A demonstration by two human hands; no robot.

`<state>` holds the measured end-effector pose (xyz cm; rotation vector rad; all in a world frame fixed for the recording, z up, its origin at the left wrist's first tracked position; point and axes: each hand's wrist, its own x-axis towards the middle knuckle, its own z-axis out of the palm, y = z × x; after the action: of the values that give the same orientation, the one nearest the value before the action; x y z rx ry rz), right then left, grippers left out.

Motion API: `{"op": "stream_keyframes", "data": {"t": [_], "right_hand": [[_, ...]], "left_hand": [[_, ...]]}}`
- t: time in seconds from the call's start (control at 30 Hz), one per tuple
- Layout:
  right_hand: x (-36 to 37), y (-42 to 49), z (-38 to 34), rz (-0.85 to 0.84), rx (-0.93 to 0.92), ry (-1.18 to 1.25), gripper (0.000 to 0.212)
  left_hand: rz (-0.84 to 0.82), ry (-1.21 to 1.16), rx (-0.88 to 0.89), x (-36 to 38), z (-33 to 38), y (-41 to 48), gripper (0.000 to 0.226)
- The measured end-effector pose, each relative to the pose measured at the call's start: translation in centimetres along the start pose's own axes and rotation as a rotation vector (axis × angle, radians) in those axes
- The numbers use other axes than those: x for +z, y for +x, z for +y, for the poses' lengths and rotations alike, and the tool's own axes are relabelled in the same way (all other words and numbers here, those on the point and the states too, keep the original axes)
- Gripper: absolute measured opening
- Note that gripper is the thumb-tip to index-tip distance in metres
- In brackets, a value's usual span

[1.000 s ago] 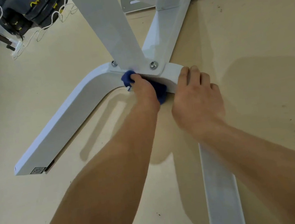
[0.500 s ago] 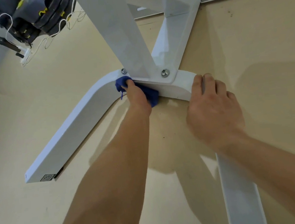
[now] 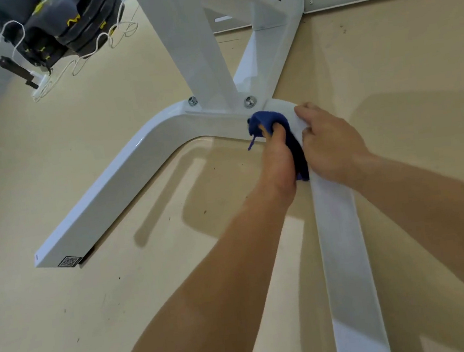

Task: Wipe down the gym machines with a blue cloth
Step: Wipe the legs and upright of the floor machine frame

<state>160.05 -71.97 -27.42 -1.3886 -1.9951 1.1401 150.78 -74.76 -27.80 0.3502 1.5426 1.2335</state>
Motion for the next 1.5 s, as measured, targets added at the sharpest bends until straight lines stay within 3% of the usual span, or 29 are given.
{"op": "stream_keyframes", "data": {"t": [0.07, 0.17, 0.33, 0.47, 0.5, 0.57, 0.6, 0.8, 0.9, 1.0, 1.2, 1.33, 1.5], "right_hand": [[-0.9, -1.2, 1.8, -0.076, 0.011, 0.129, 0.048], [-0.4, -2.9, 3.3, -0.031, 0.082, 0.299, 0.047], [0.1, -2.2, 3.8, 0.051, 0.046, 0.292, 0.041], [0.1, -2.1, 4.0, 0.037, 0.046, 0.273, 0.040], [0.1, -2.1, 3.9, 0.041, 0.050, 0.291, 0.041], [0.0, -2.1, 3.8, 0.043, 0.050, 0.292, 0.042], [0.0, -2.2, 3.8, 0.043, 0.051, 0.280, 0.043], [0.5, -2.3, 4.3, 0.029, 0.045, 0.267, 0.047], [0.8, -2.2, 4.6, 0.030, 0.055, 0.303, 0.051], [0.8, -2.1, 4.7, 0.043, 0.061, 0.324, 0.044], [0.7, -2.1, 4.6, 0.045, 0.056, 0.338, 0.044], [0.7, -2.1, 4.6, 0.059, 0.073, 0.355, 0.044], [1.3, -1.6, 5.2, 0.044, 0.052, 0.345, 0.051]], "left_hand": [[-0.036, 0.035, 0.006, -0.1, -1.1, -1.8, 0.033], [-0.093, 0.098, 0.004, -0.5, -3.1, -4.1, 0.033], [-0.070, 0.069, 0.018, 0.5, -2.0, -2.7, 0.039], [0.037, 0.149, 0.022, 1.1, -1.5, -0.5, 0.079], [0.031, 0.186, 0.041, 1.3, -1.3, -0.7, 0.072], [-0.003, 0.214, 0.057, 1.3, -1.5, -1.9, 0.031], [-0.025, 0.209, 0.051, 1.1, -2.0, -2.6, 0.024], [-0.089, 0.055, -0.024, -0.7, -2.8, -5.3, 0.033], [0.026, 0.207, 0.002, 0.7, -1.6, -3.9, 0.053], [0.130, 0.427, 0.073, 1.6, -0.9, -1.1, 0.055], [0.157, 0.517, 0.222, 2.2, -0.6, -1.0, 0.052], [0.050, 0.559, 0.281, 1.0, -2.6, -3.0, 0.029], [0.132, 0.519, 0.239, 1.5, -0.8, 0.3, 0.049]]}}
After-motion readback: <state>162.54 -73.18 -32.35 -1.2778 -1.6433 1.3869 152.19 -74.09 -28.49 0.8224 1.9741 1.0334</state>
